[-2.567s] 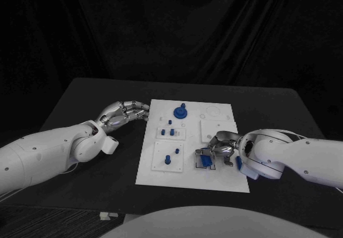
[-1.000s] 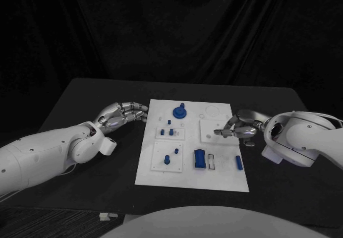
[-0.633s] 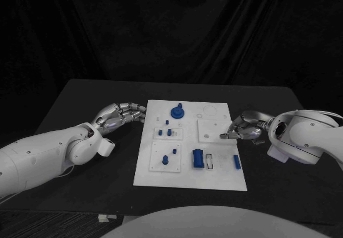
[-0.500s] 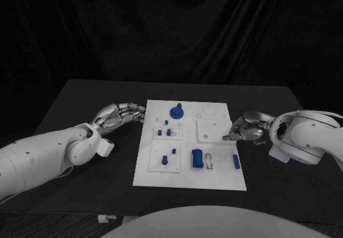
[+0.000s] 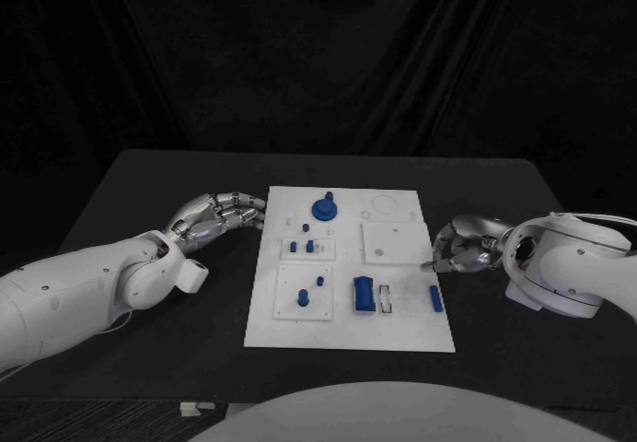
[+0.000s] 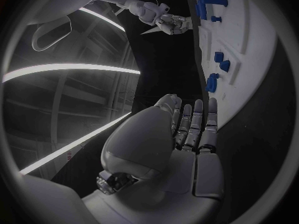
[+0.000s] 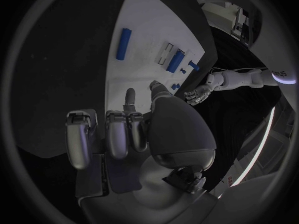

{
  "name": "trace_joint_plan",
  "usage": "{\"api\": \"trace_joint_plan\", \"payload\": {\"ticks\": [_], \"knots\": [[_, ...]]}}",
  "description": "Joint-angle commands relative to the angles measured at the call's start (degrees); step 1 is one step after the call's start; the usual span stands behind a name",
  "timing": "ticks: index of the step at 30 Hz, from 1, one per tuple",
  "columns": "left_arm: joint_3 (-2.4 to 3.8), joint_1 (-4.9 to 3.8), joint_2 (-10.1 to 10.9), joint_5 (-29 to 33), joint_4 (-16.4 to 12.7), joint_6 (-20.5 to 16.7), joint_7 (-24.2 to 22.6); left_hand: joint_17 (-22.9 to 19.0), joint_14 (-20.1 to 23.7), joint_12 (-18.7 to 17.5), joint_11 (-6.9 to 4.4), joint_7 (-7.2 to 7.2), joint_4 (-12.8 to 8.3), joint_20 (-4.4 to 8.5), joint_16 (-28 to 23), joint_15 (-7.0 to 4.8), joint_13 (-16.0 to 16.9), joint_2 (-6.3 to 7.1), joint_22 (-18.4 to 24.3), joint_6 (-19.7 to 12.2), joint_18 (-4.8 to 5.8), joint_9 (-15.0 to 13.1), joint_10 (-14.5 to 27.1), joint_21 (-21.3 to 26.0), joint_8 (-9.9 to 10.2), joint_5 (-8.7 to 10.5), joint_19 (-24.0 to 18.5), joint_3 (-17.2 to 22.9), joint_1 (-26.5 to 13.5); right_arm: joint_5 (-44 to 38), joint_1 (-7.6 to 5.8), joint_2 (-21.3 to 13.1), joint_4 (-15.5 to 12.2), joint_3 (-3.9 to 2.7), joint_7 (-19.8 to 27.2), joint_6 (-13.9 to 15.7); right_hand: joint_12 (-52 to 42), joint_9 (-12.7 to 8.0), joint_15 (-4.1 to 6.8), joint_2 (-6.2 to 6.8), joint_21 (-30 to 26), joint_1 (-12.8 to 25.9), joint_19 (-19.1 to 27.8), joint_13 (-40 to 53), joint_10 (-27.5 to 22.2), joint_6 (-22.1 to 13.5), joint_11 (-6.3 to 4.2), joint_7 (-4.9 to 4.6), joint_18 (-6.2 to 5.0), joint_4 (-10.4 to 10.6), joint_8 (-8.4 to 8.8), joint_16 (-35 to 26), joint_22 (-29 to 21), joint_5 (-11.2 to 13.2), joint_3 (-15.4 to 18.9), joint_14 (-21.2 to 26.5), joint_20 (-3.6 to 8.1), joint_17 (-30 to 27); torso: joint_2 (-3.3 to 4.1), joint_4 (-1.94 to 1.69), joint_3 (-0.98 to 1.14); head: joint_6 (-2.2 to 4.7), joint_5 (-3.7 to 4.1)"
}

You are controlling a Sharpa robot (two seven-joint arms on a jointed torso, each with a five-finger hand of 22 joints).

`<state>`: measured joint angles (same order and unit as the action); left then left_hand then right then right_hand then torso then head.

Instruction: Assemble the parts on the task board

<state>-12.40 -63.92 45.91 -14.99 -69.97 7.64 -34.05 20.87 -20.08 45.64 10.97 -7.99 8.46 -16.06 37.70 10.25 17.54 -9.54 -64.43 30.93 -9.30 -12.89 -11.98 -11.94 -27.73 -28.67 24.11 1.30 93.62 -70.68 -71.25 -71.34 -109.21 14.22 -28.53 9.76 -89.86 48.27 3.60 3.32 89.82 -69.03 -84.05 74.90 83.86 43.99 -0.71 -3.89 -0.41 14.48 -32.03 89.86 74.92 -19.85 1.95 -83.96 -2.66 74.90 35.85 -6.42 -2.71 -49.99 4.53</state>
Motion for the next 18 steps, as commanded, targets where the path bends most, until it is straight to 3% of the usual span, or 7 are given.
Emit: {"api": "trace_joint_plan", "payload": {"ticks": [1, 6, 8, 11, 18], "knots": [[0.05, 0.09, -0.03, 0.39, -0.05, 1.04, -0.18, -0.07, -0.06, -0.25, 0.42, -0.3, 0.06, 0.05, -0.37, 0.43, -0.04, -0.17, -0.05, 0.14, -0.11, 0.07, -0.14, -0.37, 0.11, -0.25, -0.49, 0.33, -0.55, -5.49, 0.99, -0.01, -0.48, 0.01, -6.27, -5.15, -0.14, 0.57, 0.07, -0.33, 0.18, 1.39, -5.95, 15.1, 6.14, 1.83, 0.32, 0.52, 0.41, 0.78, -0.96, 0.14, 15.08, 0.76, -0.52, -6.04, 0.05, 15.1, 0.0, 0.02, 0.0, -0.01, 0.1], [0.05, 0.11, 0.1, 0.39, -0.02, 1.54, 0.34, -0.07, -0.09, -0.29, 0.44, -0.29, 0.09, 0.03, -0.35, 0.49, -0.07, -0.19, -0.09, 0.1, -0.09, 0.09, -0.14, -0.39, 0.12, -0.26, -0.5, 0.43, -0.61, -6.03, 2.24, 0.41, -0.48, 0.01, -7.47, -6.06, -0.14, -0.87, 0.06, -0.84, 0.18, 1.84, -5.95, 15.1, 6.14, 3.64, 0.61, 0.31, 0.41, 1.15, 1.0, 0.14, 15.08, -1.11, -1.47, -6.04, -0.04, 15.1, 0.04, 0.26, 0.04, -0.01, -0.14], [0.05, 0.12, 0.12, 0.39, 0.0, 1.71, 0.48, -0.07, -0.16, -0.33, 0.47, -0.29, 0.13, -0.01, -0.32, 0.59, -0.1, -0.19, -0.12, 0.07, -0.06, 0.1, -0.13, -0.41, 0.13, -0.25, -0.5, 0.53, -0.68, -6.13, 2.6, 0.63, -0.43, 0.01, -7.77, -6.17, -0.14, -2.0, 0.07, -0.92, 0.18, 2.02, -5.95, 15.1, 6.14, 4.79, 0.64, 0.25, 0.41, 1.22, 2.4, 0.14, 15.08, -1.25, -1.85, -6.04, -0.05, 15.1, 0.05, 0.17, 0.04, -0.01, 0.0], [0.05, 0.14, 0.15, 0.39, 0.01, 1.85, 0.57, -0.07, -0.16, -0.33, 0.47, -0.29, 0.13, -0.01, -0.32, 0.59, -0.1, -0.19, -0.12, 0.07, -0.06, 0.1, -0.13, -0.41, 0.13, -0.25, -0.5, 0.53, -0.68, -6.2, 2.98, 0.96, -0.32, 0.01, -8.2, -6.48, -0.14, -4.06, 0.05, -0.84, 0.18, 2.54, -5.95, 15.1, 6.14, 6.26, 0.8, 0.1, 0.41, 1.34, 5.17, 0.14, 15.08, -0.79, -2.24, -6.04, -0.08, 15.1, 0.11, 0.07, 0.05, -0.01, 0.12], [0.05, 0.18, 0.26, 0.39, -0.02, 1.92, 0.63, -0.06, -0.21, -0.36, 0.51, -0.28, 0.14, -0.03, -0.3, 0.65, -0.12, -0.2, -0.15, 0.06, -0.03, 0.11, -0.13, -0.43, 0.14, -0.27, -0.51, 0.62, -0.72, -6.78, 3.75, 1.43, -0.11, 0.01, -8.66, -6.76, -0.14, -6.04, -0.15, -0.66, 0.18, 3.58, -5.95, 15.1, 6.14, 7.25, 1.06, -0.19, 0.41, 1.58, 7.9, 0.14, 15.08, 0.29, -2.3, -6.04, -0.25, 15.1, 0.15, 0.11, 0.09, -0.01, 0.04]]}}
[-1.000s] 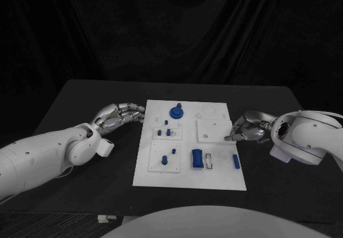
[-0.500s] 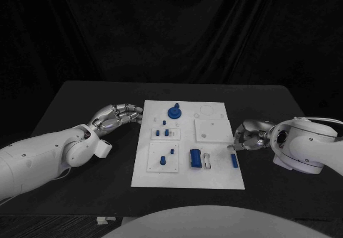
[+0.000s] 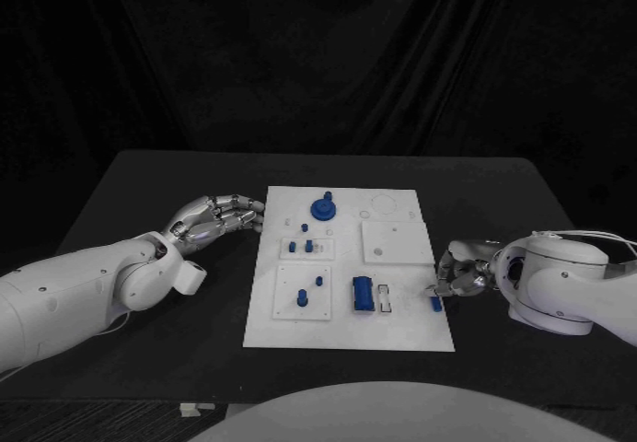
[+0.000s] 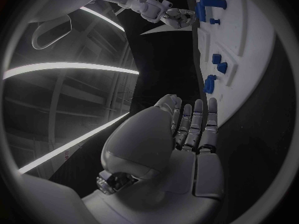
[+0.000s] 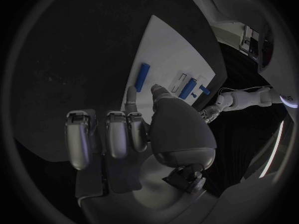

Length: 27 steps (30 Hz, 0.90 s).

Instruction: Assemble the parts on the task board

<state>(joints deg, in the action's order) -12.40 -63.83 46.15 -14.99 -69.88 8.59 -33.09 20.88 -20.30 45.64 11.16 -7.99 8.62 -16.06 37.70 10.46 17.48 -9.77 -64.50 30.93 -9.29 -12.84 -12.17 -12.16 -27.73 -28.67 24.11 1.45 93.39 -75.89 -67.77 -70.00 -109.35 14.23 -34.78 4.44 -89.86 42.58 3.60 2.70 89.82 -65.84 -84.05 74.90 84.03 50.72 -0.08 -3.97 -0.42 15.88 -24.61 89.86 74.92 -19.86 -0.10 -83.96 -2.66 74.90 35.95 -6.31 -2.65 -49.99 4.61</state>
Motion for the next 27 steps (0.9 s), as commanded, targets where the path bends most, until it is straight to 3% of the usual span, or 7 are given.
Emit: {"api": "trace_joint_plan", "payload": {"ticks": [1, 7, 14, 17, 19, 23, 27], "knots": [[0.05, 0.09, 0.03, 0.39, -0.11, 0.98, -0.31, -0.07, 0.01, -0.36, 0.31, -0.28, -0.02, -0.03, -0.3, 0.44, -0.07, 0.03, -0.08, 0.06, -0.03, 0.06, 0.06, -0.2, 0.14, -0.27, -0.51, 0.46, -0.49, -1.62, 0.31, 0.13, 0.05, 0.0, -2.4, -1.45, -0.14, -0.49, -0.16, -0.05, 0.18, 0.49, -5.95, 15.1, 5.97, 0.58, 0.45, -0.14, 0.42, 0.19, 0.68, 0.14, 15.08, 0.4, -0.26, -6.04, -0.27, 15.1, 0.05, -0.03, 0.02, -0.01, -0.05], [0.05, 0.11, 0.16, 0.39, -0.18, 1.01, -0.24, -0.07, 0.02, -0.37, 0.35, -0.26, -0.02, -0.04, -0.31, 0.44, -0.08, 0.03, -0.1, 0.05, -0.02, 0.06, 0.06, -0.21, 0.14, -0.28, -0.51, 0.52, -0.5, -1.78, 0.63, 0.74, 0.27, 0.0, -1.89, -1.07, -0.14, -1.34, -0.23, -0.3, 0.18, 0.38, -5.95, 15.1, 5.97, 0.91, 0.56, -0.24, 0.42, -0.08, 1.82, 0.14, 15.08, -0.23, -0.63, -6.04, -0.35, 15.1, 0.07, -0.12, -0.02, -0.01, 0.07], [0.05, 0.12, 0.18, 0.39, -0.23, 1.09, -0.08, -0.08, 0.04, -0.38, 0.39, -0.26, -0.02, -0.04, -0.32, 0.45, -0.09, 0.02, -0.12, 0.05, -0.01, 0.07, 0.06, -0.22, 0.13, -0.3, -0.51, 0.58, -0.52, -1.82, 0.87, 1.65, 0.81, 0.0, -1.39, -1.45, -0.14, -3.52, -0.46, -0.33, 0.18, -0.26, -5.95, 15.1, 5.97, 1.88, 0.71, -0.42, 0.42, -0.86, 4.64, 0.14, 15.08, -5.93, -2.03, -6.04, -0.58, 15.1, 0.0, -0.19, -0.06, -0.01, 0.07], [0.05, 0.12, 0.21, 0.39, -0.25, 1.09, -0.03, -0.08, 0.04, -0.38, 0.39, -0.26, -0.02, -0.04, -0.32, 0.45, -0.09, 0.02, -0.12, 0.05, -0.01, 0.07, 0.06, -0.22, 0.13, -0.3, -0.51, 0.58, -0.52, -1.83, 1.15, 1.89, 0.96, 0.0, -1.06, -1.44, -0.14, -4.4, -0.44, -0.25, 0.18, -1.13, -5.95, 15.1, 5.97, 2.33, 0.68, -0.36, 0.42, -1.55, 5.68, 0.14, 15.08, -10.3, -3.25, -6.04, -0.61, 15.1, -0.02, -0.18, -0.05, -0.01, 0.0], [0.05, 0.12, 0.24, 0.39, -0.26, 1.09, 0.01, -0.08, 0.04, -0.38, 0.39, -0.26, -0.02, -0.04, -0.32, 0.45, -0.09, 0.02, -0.12, 0.05, -0.01, 0.07, 0.06, -0.22, 0.13, -0.3, -0.51, 0.58, -0.52, -1.83, 1.3, 2.06, 1.03, 0.0, -0.76, -1.34, -0.14, -4.55, -0.43, -0.19, 0.18, -1.33, -5.95, 15.1, 5.97, 2.46, 0.65, -0.34, 0.42, -1.73, 5.86, 0.14, 15.08, -11.09, -3.55, -6.04, -0.61, 15.1, -0.01, -0.18, -0.05, -0.01, -0.07], [0.05, 0.13, 0.22, 0.39, -0.26, 1.13, 0.16, -0.08, 0.06, -0.4, 0.45, -0.26, -0.02, -0.05, -0.33, 0.46, -0.11, -0.01, -0.16, 0.06, 0.01, 0.07, 0.03, -0.24, 0.12, -0.34, -0.52, 0.7, -0.54, -1.82, 1.56, 2.67, 1.27, 0.0, -0.16, -1.33, -0.14, -5.2, -0.28, -0.12, 0.18, -3.08, -5.95, 15.1, 5.97, 2.86, 0.51, -0.2, 0.42, -3.21, 6.69, 0.14, 15.08, -17.29, -6.07, -6.04, -0.47, 15.1, -0.03, -0.27, -0.07, -0.01, 0.0], [0.05, 0.13, 0.15, 0.39, -0.24, 1.15, 0.21, -0.09, 0.06, -0.41, 0.48, -0.26, -0.04, -0.04, -0.34, 0.47, -0.12, -0.03, -0.18, 0.06, 0.02, 0.08, 0.02, -0.25, 0.12, -0.39, -0.53, 0.79, -0.52, -1.74, 1.68, 3.23, 1.43, 0.0, 0.29, -1.4, -0.14, -5.47, -0.3, 0.3, 0.18, -4.05, -5.95, 15.1, 5.97, 3.02, 0.45, -0.18, 0.42, -4.5, 7.12, 0.14, 15.08, -20.61, -7.99, -6.04, -0.47, 15.1, -0.04, -0.28, -0.09, -0.01, 0.03]]}}
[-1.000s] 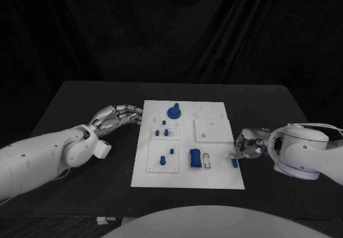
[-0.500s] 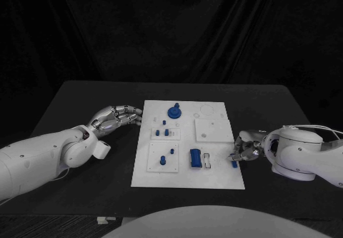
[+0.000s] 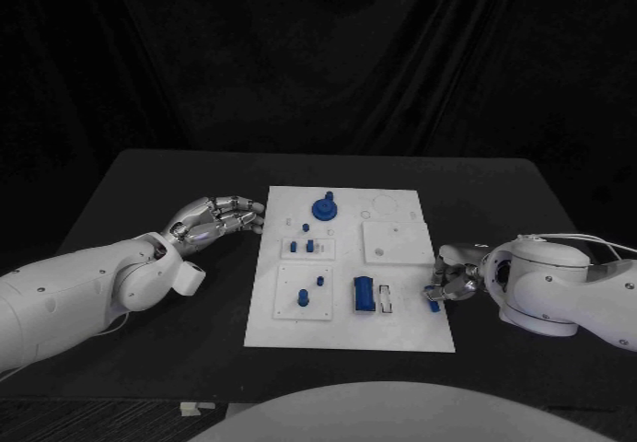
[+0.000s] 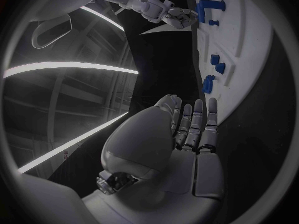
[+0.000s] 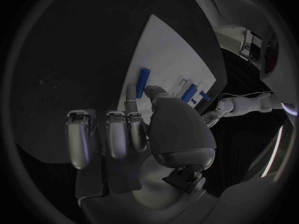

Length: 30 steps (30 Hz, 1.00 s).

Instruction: Assemble the parts on the task board

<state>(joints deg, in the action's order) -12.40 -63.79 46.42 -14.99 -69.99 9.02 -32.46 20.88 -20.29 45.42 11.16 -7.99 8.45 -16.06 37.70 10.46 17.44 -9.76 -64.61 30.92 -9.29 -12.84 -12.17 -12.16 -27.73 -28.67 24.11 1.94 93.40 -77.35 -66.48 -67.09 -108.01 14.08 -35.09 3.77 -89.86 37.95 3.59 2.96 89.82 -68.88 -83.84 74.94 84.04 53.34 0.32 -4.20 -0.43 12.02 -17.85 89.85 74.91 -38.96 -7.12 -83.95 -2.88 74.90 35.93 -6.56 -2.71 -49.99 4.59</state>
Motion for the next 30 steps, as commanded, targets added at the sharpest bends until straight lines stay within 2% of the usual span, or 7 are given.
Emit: {"api": "trace_joint_plan", "payload": {"ticks": [1, 6, 10, 11, 16, 22, 30], "knots": [[0.05, 0.09, -0.14, 0.39, -0.12, 0.73, -0.41, -0.1, 0.07, -0.22, 0.53, -0.26, 0.09, -0.04, -0.35, 0.5, -0.11, -0.05, -0.11, 0.05, 0.03, 0.1, 0.0, -0.28, 0.13, -0.46, -0.54, 0.45, -0.51, -0.26, 0.41, 0.49, 0.14, 0.15, 0.68, -0.79, -0.14, -0.9, -0.32, 0.24, 0.18, -1.28, -6.16, 15.06, 5.96, 0.38, 0.08, 0.0, 0.43, -1.14, 0.5, 0.15, 15.09, -2.16, -1.61, -6.05, -0.27, 15.1, -0.02, 0.04, -0.02, -0.01, -0.01], [0.05, 0.1, -0.21, 0.39, -0.08, 0.77, -0.31, -0.11, 0.08, -0.27, 0.57, -0.27, 0.01, -0.04, -0.36, 0.53, -0.15, -0.04, -0.18, 0.02, 0.06, 0.12, -0.01, -0.32, 0.14, -0.59, -0.56, 0.67, -0.47, -0.18, 0.5, 1.52, 0.56, 0.15, 0.94, -1.46, -0.14, -1.08, -0.46, 0.73, 0.18, -2.29, -6.16, 15.06, 5.96, 0.06, 0.22, -0.19, 0.43, -2.8, 0.94, 0.15, 15.09, -2.26, -3.17, -6.05, -0.36, 15.1, 0.01, 0.08, 0.0, -0.01, -0.06], [0.05, 0.11, -0.23, 0.39, -0.07, 0.79, -0.23, -0.11, 0.08, -0.27, 0.57, -0.27, 0.01, -0.04, -0.36, 0.53, -0.15, -0.04, -0.18, 0.02, 0.06, 0.12, -0.01, -0.32, 0.14, -0.59, -0.56, 0.67, -0.47, 0.52, 0.79, 2.23, 0.98, 0.15, 1.15, -1.66, -0.14, -1.37, -0.61, 0.58, 0.18, -4.04, -6.16, 15.06, 5.96, -0.15, 0.5, -0.52, 0.43, -5.59, 1.46, 0.15, 15.09, -1.91, -5.89, -6.05, -0.51, 15.1, -0.02, 0.08, 0.0, -0.01, -0.24], [0.05, 0.11, -0.23, 0.39, -0.07, 0.79, -0.21, -0.11, 0.08, -0.27, 0.57, -0.27, 0.01, -0.04, -0.36, 0.53, -0.15, -0.04, -0.18, 0.02, 0.06, 0.12, -0.01, -0.32, 0.14, -0.59, -0.56, 0.67, -0.47, 0.64, 0.86, 2.32, 1.03, 0.15, 1.19, -1.64, -0.14, -1.59, -0.72, 0.47, 0.18, -4.82, -6.16, 15.06, 5.96, -0.19, 0.67, -0.73, 0.43, -6.96, 1.73, 0.15, 15.09, -0.1, -7.37, -6.05, -0.59, 15.1, -0.02, 0.06, -0.01, -0.01, -0.26], [0.05, 0.12, -0.17, 0.39, -0.06, 0.74, -0.14, -0.13, 0.1, -0.35, 0.63, -0.33, -0.1, -0.03, -0.38, 0.58, -0.21, -0.04, -0.3, -0.04, 0.11, 0.15, -0.02, -0.38, 0.17, -0.77, -0.6, 1.03, -0.44, 1.25, 1.13, 2.58, 1.17, 0.15, 1.35, -1.24, -0.14, -2.26, -1.07, 0.67, 0.18, -5.26, -6.16, 15.06, 5.96, 0.26, 1.08, -1.16, 0.43, -9.78, 2.19, 0.15, 15.09, 1.16, -10.29, -6.05, -0.91, 15.1, -0.02, 0.06, -0.01, -0.01, -0.3], [0.05, 0.13, -0.22, 0.39, 0.0, 0.72, -0.05, -0.13, 0.1, -0.39, 0.66, -0.36, -0.16, -0.02, -0.39, 0.59, -0.24, -0.03, -0.36, -0.08, 0.13, 0.17, -0.02, -0.42, 0.19, -0.85, -0.62, 1.2, -0.42, 4.9, 1.25, 2.55, 1.02, 0.14, 1.9, 1.63, -0.14, -3.29, -1.08, 1.11, 0.18, -4.37, -6.16, 15.06, 5.96, 1.66, 1.2, -1.17, 0.43, -12.16, 2.5, 0.15, 15.09, 4.12, -11.88, -6.05, -1.03, 15.1, -0.05, -0.02, -0.01, -0.01, -0.23], [0.05, 0.15, -0.37, 0.39, 0.17, 0.71, 0.21, -0.14, 0.11, -0.42, 0.68, -0.38, -0.21, -0.01, -0.4, 0.61, -0.26, -0.01, -0.41, -0.1, 0.15, 0.18, -0.02, -0.44, 0.2, -0.9, -0.63, 1.33, -0.4, 18.5, 1.01, 1.54, 0.04, 0.11, 1.9, 7.01, -0.14, -3.75, -0.93, 1.16, 0.18, -3.76, -6.16, 15.06, 5.96, 2.81, 0.98, -0.92, 0.43, -13.01, 2.37, 0.15, 15.09, 4.84, -12.2, -6.05, -0.92, 15.1, -0.07, 0.05, -0.02, -0.01, -0.46]]}}
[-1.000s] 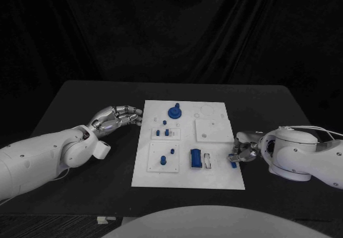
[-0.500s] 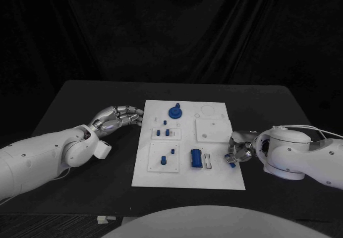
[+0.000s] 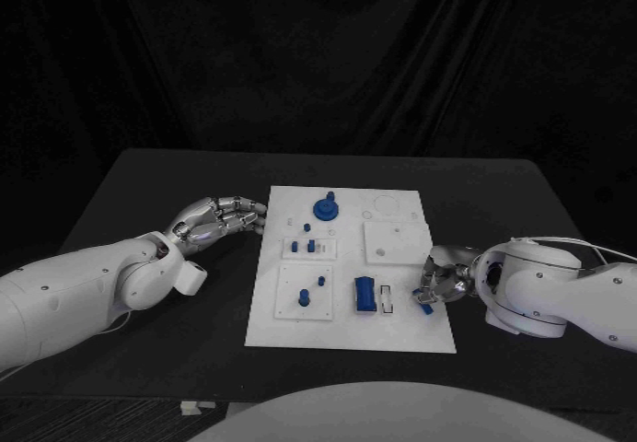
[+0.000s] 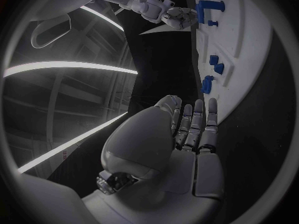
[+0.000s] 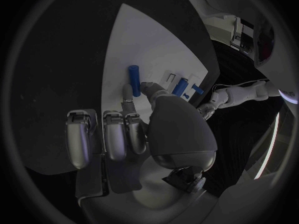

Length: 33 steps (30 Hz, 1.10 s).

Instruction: Assemble the parts on the task board

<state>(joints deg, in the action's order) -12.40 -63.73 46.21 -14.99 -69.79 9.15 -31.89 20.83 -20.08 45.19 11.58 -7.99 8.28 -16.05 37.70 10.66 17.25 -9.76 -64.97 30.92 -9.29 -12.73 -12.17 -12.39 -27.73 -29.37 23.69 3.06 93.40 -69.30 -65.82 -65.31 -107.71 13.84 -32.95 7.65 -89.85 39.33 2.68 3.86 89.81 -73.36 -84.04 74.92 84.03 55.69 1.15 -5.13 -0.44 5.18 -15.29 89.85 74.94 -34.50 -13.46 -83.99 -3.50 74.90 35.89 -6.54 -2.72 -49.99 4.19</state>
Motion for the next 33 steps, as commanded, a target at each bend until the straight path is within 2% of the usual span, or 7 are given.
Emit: {"api": "trace_joint_plan", "payload": {"ticks": [1, 7, 12, 18, 22, 29, 33], "knots": [[0.05, 0.09, -0.19, 0.39, -0.01, 0.55, -0.32, -0.1, -0.12, -0.23, 0.28, -0.42, -0.11, -0.01, -0.4, 0.43, -0.11, 0.0, -0.13, -0.14, 0.18, 0.09, -0.04, -0.26, 0.22, -0.28, -0.23, 0.43, -0.39, 13.37, 0.1, -0.4, -0.36, 0.34, -0.34, 3.65, -0.15, -5.19, -0.04, 0.24, 0.19, 0.94, -5.96, 15.08, 5.97, 0.61, 0.09, 0.07, 0.44, -6.17, -0.21, 0.15, 15.06, 0.51, -5.82, -6.01, -0.29, 15.1, -0.02, 0.05, -0.02, -0.01, -0.13], [0.05, 0.09, -0.26, 0.39, 0.02, 0.48, -0.23, -0.1, -0.12, -0.23, 0.28, -0.42, -0.11, -0.01, -0.4, 0.43, -0.11, 0.0, -0.13, -0.14, 0.18, 0.09, -0.04, -0.26, 0.22, -0.28, -0.23, 0.43, -0.39, 27.74, -1.8, -0.58, -0.49, 0.33, -1.16, 5.19, -0.15, -5.34, -0.03, 0.12, 0.19, 1.52, -5.96, 15.08, 5.97, 0.79, -0.06, 0.21, 0.44, -6.14, -0.2, 0.15, 15.06, 0.77, -5.75, -6.01, -0.27, 15.1, 0.01, 0.07, -0.01, -0.01, -0.19], [0.05, 0.1, -0.41, 0.39, 0.05, 0.45, -0.2, -0.1, -0.12, -0.23, 0.28, -0.42, -0.11, -0.01, -0.4, 0.43, -0.11, 0.0, -0.13, -0.14, 0.18, 0.09, -0.04, -0.26, 0.22, -0.28, -0.23, 0.43, -0.39, 34.45, -2.56, -0.08, -0.25, 0.33, -1.3, 5.5, -0.15, -5.42, 0.0, -0.04, 0.19, 1.73, -5.96, 15.08, 5.97, 0.76, -0.08, 0.23, 0.44, -6.09, -0.15, 0.15, 15.06, 0.77, -5.78, -6.01, -0.26, 15.1, 0.01, 0.02, -0.01, -0.01, -0.33], [0.05, 0.1, -0.48, 0.39, 0.07, 0.46, -0.17, -0.1, -0.16, -0.27, 0.3, -0.46, -0.2, 0.01, -0.38, 0.46, -0.15, 0.04, -0.25, -0.13, 0.22, 0.1, -0.08, -0.34, 0.21, -0.39, -0.25, 0.71, -0.39, 37.05, -2.83, 0.92, 0.47, 0.33, -0.87, 5.82, -0.15, -5.59, 0.04, -0.21, 0.19, 2.13, -5.96, 15.08, 5.97, 0.58, -0.1, 0.21, 0.44, -6.03, 0.03, 0.15, 15.06, 0.76, -5.79, -6.01, -0.23, 15.1, 0.02, 0.07, -0.01, -0.01, -0.59], [0.05, 0.1, -0.6, 0.39, 0.14, 0.48, -0.15, -0.1, -0.16, -0.27, 0.3, -0.46, -0.2, 0.01, -0.38, 0.46, -0.15, 0.04, -0.25, -0.13, 0.22, 0.1, -0.08, -0.34, 0.21, -0.39, -0.25, 0.71, -0.39, 37.57, -2.88, 1.65, 1.11, 0.33, -0.47, 5.88, -0.15, -5.71, 0.06, -0.25, 0.19, 2.35, -5.96, 15.08, 5.97, 0.39, -0.08, 0.18, 0.44, -6.02, 0.16, 0.15, 15.06, 0.79, -5.78, -6.01, -0.21, 15.1, 0.05, -0.09, -0.09, -0.01, -0.53], [0.05, 0.1, -0.7, 0.39, 0.2, 0.7, -0.03, -0.1, -0.16, -0.27, 0.3, -0.46, -0.2, 0.01, -0.38, 0.46, -0.15, 0.04, -0.25, -0.13, 0.22, 0.1, -0.08, -0.34, 0.21, -0.39, -0.25, 0.71, -0.39, 37.84, -2.89, 3.09, 2.33, 0.34, 0.15, 5.95, -0.15, -5.91, 0.03, -0.35, 0.19, 2.7, -5.96, 15.08, 5.97, 0.09, -0.04, 0.11, 0.44, -5.99, 0.38, 0.15, 15.06, 0.94, -5.77, -6.01, -0.2, 15.1, 0.09, 0.04, -0.01, -0.01, -0.71], [0.05, 0.1, -0.71, 0.39, 0.18, 0.74, 0.02, -0.1, -0.17, -0.3, 0.3, -0.5, -0.25, 0.01, -0.38, 0.47, -0.18, 0.09, -0.32, -0.14, 0.24, 0.11, -0.1, -0.38, 0.21, -0.45, -0.27, 0.85, -0.4, 37.88, -2.88, 3.9, 3.14, 0.35, 0.39, 5.92, -0.15, -5.98, 0.03, -0.4, 0.19, 2.83, -5.96, 15.08, 5.97, 0.0, -0.02, 0.08, 0.44, -5.97, 0.45, 0.15, 15.06, 0.99, -5.76, -6.01, -0.2, 15.1, 0.11, -0.1, -0.02, -0.01, -0.49]]}}
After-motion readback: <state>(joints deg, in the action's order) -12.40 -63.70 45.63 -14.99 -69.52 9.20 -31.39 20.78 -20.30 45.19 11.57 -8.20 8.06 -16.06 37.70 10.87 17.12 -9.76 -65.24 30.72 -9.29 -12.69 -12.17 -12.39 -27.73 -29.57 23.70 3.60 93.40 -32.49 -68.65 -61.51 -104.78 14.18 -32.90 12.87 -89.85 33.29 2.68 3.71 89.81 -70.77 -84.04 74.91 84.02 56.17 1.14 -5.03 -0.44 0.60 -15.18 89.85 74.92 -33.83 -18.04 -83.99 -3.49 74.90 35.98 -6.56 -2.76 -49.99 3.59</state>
